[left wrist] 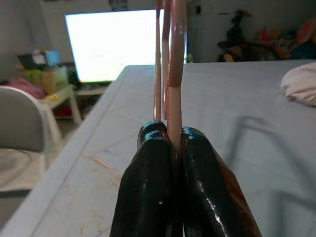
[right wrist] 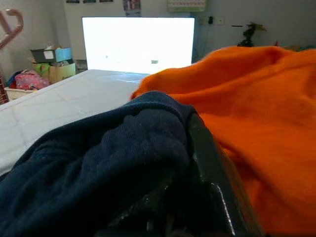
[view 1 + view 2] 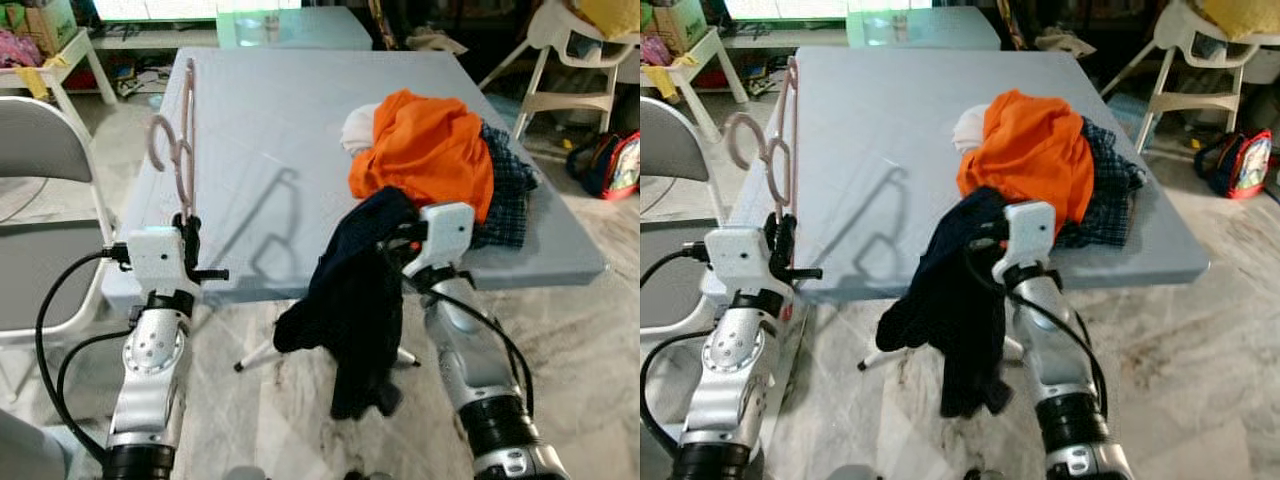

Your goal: Hang hanger

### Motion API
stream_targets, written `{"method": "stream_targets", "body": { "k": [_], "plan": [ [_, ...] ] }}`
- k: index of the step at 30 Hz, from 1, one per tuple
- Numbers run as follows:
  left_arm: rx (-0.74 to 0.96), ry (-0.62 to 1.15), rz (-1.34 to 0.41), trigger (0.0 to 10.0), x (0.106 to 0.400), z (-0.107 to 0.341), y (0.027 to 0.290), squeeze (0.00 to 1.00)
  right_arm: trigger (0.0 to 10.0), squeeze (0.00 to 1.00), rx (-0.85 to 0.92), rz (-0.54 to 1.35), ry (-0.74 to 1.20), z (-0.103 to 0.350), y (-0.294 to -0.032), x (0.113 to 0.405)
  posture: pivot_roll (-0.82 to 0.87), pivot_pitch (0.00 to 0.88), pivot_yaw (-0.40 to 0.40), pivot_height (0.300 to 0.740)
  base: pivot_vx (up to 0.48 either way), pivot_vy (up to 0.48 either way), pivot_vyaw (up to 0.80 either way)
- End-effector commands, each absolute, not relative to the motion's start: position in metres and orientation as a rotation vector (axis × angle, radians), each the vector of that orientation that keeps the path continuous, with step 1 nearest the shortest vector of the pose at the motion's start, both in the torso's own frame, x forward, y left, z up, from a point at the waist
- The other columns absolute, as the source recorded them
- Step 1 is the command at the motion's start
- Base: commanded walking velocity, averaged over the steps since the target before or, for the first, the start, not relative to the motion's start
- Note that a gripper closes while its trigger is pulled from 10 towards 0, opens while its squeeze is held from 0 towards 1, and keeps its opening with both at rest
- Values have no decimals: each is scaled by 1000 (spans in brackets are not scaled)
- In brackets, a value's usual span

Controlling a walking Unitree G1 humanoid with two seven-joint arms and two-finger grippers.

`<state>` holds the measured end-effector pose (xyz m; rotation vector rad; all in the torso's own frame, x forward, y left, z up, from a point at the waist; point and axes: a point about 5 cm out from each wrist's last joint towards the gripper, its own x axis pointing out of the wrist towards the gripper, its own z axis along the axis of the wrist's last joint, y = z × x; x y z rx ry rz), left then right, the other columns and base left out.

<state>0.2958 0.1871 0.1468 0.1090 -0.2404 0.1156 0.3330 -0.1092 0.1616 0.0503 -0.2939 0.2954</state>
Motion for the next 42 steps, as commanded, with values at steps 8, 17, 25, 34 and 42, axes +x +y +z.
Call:
{"method": "stream_targets", "body": {
  "k": [8, 17, 25, 34, 42],
  "plan": [
    [168, -138, 267, 10000, 281, 126, 201, 0, 10000, 0, 46, 428, -330, 173, -96, 332, 243, 174, -70, 740, 0, 0, 0],
    [150, -116, 316, 10000, 282, 126, 206, 0, 10000, 0, 31, 538, -355, 189, -97, 340, 255, 172, -77, 740, 0, 0, 0],
    [142, -100, 313, 10000, 282, 125, 206, 0, 10000, 0, 49, 528, -344, 184, -95, 338, 258, 175, -68, 740, 0, 0, 0],
    [144, -97, 298, 10000, 287, 128, 206, 0, 10000, 0, 50, 520, -353, 184, -96, 336, 251, 174, -58, 740, 0, 279, 0],
    [141, -85, 285, 10000, 287, 127, 203, 0, 10000, 0, 42, 504, -357, 184, -99, 336, 245, 179, -58, 740, 0, 412, 0]
  ]
}}
